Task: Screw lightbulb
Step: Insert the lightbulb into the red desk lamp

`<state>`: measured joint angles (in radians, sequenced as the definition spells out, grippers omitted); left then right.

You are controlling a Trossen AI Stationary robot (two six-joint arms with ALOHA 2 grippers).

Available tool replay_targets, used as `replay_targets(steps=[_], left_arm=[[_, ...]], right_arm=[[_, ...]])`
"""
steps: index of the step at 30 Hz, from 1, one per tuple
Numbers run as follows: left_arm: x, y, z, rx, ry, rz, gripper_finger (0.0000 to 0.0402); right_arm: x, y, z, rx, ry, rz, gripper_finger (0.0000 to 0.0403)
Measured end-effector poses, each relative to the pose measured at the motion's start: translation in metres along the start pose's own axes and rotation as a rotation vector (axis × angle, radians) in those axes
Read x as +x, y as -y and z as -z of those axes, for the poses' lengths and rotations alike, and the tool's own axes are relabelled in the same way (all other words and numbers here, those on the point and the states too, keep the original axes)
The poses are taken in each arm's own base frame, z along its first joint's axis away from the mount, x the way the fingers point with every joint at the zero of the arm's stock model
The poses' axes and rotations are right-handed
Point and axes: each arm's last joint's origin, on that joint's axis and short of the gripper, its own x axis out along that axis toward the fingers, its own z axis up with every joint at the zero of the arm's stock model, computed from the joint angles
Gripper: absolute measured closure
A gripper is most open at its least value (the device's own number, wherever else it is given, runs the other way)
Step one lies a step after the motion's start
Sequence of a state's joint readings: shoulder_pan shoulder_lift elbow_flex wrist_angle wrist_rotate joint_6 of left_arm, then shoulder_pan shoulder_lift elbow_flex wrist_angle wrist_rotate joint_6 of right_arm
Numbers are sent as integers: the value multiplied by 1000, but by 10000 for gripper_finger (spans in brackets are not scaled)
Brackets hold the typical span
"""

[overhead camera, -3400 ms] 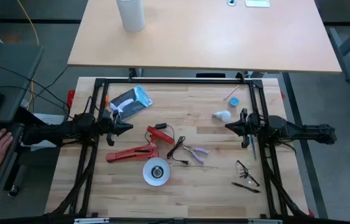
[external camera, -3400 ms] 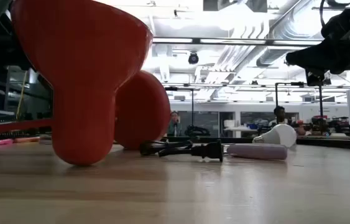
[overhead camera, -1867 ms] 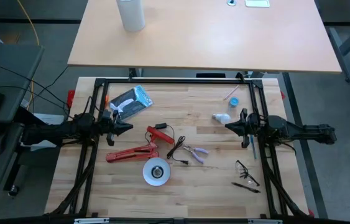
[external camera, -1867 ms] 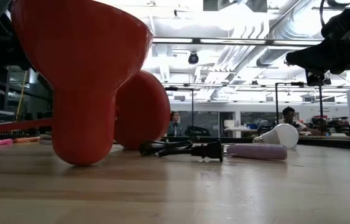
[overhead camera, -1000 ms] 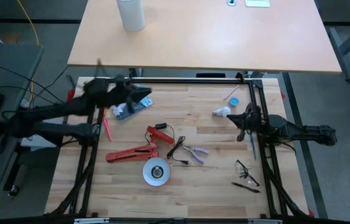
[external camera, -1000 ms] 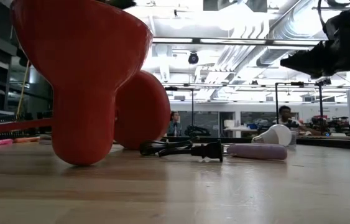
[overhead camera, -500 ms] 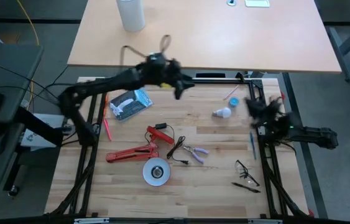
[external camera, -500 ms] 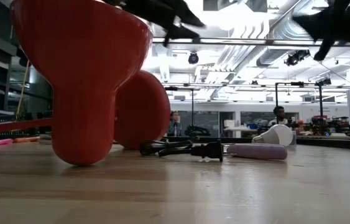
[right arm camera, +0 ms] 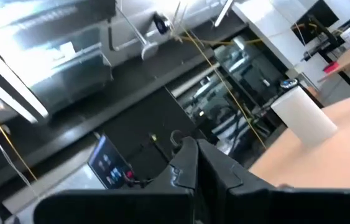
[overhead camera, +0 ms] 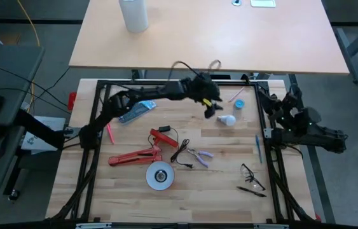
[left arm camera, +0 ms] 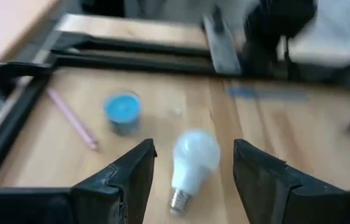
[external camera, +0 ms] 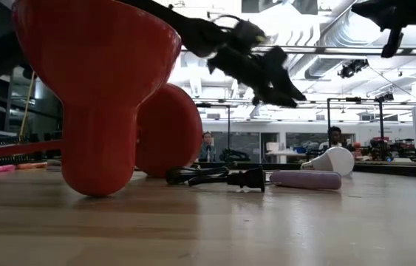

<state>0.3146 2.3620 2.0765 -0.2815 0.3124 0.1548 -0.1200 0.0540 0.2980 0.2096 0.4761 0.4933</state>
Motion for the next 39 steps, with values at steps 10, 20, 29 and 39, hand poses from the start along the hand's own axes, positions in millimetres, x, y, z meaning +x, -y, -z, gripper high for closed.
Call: replay_targets(steps=[10, 20, 29, 39], left_arm=[[57, 57, 40, 445, -119, 69, 203], [71, 47, 45, 490, -102, -169, 203], [78, 15, 66, 396, -99, -162, 203], [96, 8, 86, 245, -41, -114, 203]], right_arm=[[0, -8, -14, -3, -18, -3, 402], [8, -7, -3, 32, -88, 35, 402], [15, -6, 6, 35, -141, 64, 402], [20, -6, 12, 45, -169, 81, 402]])
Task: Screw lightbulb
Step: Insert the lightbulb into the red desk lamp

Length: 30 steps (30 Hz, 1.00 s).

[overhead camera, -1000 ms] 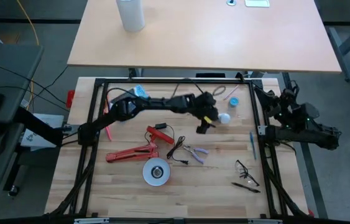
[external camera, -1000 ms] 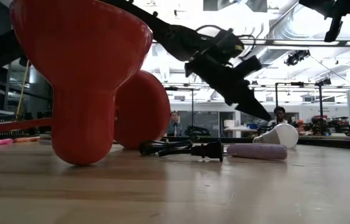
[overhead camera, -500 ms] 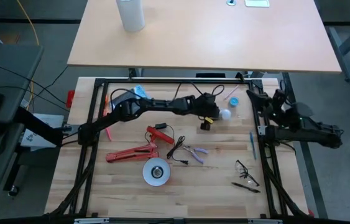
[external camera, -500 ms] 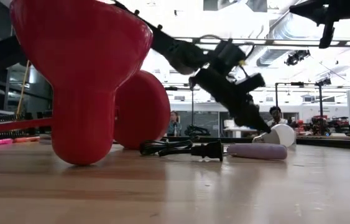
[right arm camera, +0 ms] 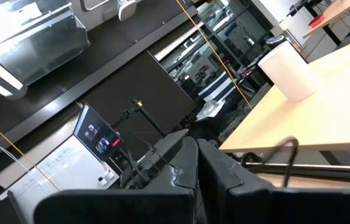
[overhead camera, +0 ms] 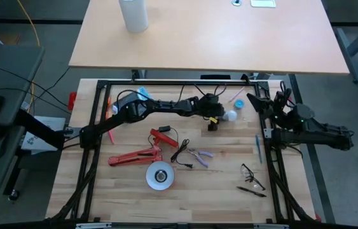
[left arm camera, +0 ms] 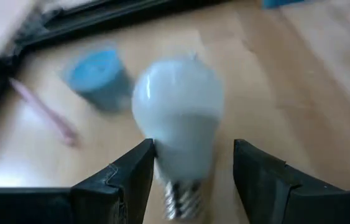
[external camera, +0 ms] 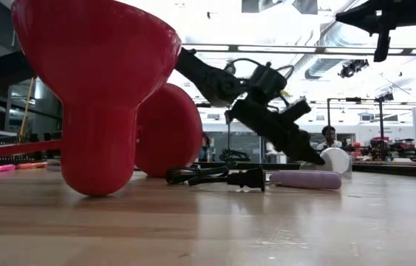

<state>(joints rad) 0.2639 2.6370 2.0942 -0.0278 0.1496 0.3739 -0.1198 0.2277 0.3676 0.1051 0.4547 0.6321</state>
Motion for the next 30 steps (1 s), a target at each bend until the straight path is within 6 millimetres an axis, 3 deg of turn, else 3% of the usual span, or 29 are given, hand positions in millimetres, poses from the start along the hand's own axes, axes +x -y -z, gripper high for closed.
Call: replay_targets(steps=[2, 6, 12, 20, 25, 30], left_arm=[[6, 4, 10, -61, -17, 24, 204], [7, 5, 10, -83, -24, 10, 226], [8, 14, 8, -71, -35, 20, 318], [1, 14, -3, -140, -24, 20, 318], [-28, 2, -32, -150, -15, 44, 318], [-92, -19, -82, -147, 5, 105, 318]], right_arm=[[1, -1, 0, 3, 4, -3, 402], [2, -1, 0, 5, 9, -7, 402], [2, -2, -1, 8, 13, -12, 402], [2, -3, -1, 11, 8, -31, 402], [1, -7, -5, 24, 23, -99, 402], [1, -9, -7, -10, 47, -120, 402]])
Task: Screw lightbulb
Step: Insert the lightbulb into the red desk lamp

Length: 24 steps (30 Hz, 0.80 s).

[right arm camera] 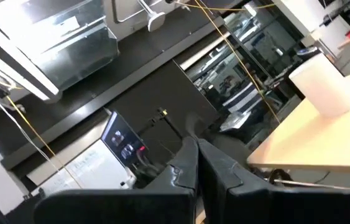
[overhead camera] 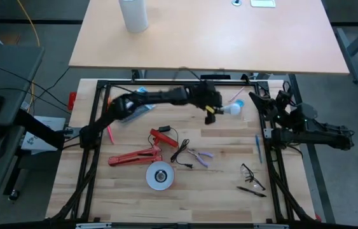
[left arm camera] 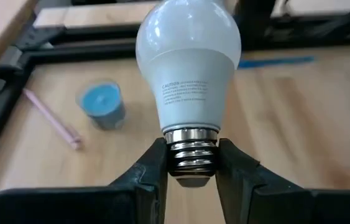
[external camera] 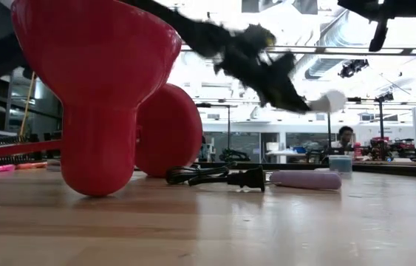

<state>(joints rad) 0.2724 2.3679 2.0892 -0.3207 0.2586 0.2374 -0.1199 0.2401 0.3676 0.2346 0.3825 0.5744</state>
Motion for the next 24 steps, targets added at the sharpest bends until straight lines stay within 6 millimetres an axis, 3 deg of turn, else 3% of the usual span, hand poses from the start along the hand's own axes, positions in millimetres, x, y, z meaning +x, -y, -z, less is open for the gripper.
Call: replay_targets(steps=[7, 10, 13, 18, 24], left_arm=[[-120, 21, -55, 4, -111, 29, 318], [-167, 42, -72, -45, -116, 35, 318], [-205, 78, -77, -85, -81, 1, 318], [-241, 147, -49, -215, 64, -124, 318], [-257, 221, 24, -483, 342, -195, 318]], right_arm=[[0, -3, -2, -43, 11, -45, 402], [1, -2, 1, -52, -25, -61, 402], [4, -3, 7, -25, -98, -100, 402], [13, -5, 19, 78, -236, -167, 402], [28, -19, 45, 189, -345, -226, 402]])
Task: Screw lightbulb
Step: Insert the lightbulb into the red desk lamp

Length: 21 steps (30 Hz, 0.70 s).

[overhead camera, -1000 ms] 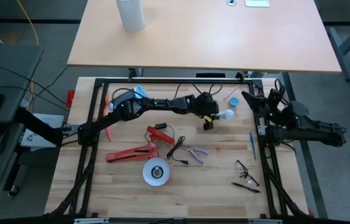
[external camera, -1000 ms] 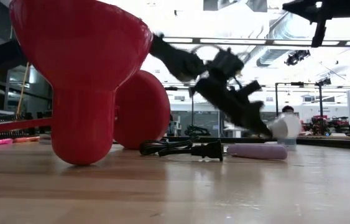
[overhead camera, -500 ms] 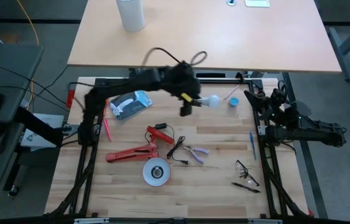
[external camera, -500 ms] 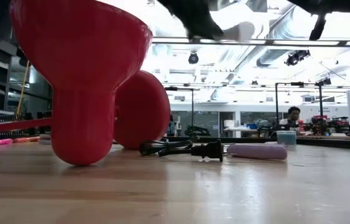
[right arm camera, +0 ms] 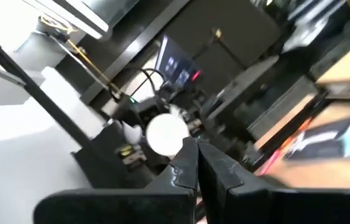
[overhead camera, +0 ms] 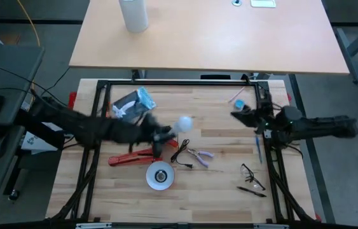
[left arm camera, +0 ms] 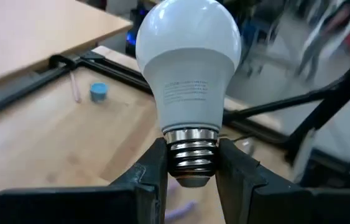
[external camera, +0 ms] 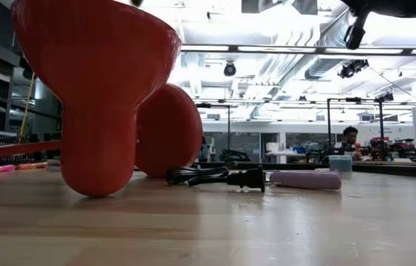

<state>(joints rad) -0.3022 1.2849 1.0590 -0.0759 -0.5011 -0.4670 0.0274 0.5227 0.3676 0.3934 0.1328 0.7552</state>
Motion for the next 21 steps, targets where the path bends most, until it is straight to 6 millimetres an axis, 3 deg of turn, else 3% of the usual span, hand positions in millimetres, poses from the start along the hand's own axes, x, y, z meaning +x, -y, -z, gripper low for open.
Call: replay_targets(steps=[3, 8, 15, 21], left_arm=[[-19, 5, 40, -53, 49, 0, 318], [-38, 9, 86, -75, 52, 37, 318], [-57, 20, 111, -93, 62, 165, 318], [-61, 21, 130, -132, 65, 158, 318]], right_arm=[[15, -7, 21, 43, -53, 41, 402], [49, -38, 65, 50, -159, 153, 403], [107, -71, 124, 61, -277, 207, 403], [143, -69, 161, 42, -358, 226, 403]])
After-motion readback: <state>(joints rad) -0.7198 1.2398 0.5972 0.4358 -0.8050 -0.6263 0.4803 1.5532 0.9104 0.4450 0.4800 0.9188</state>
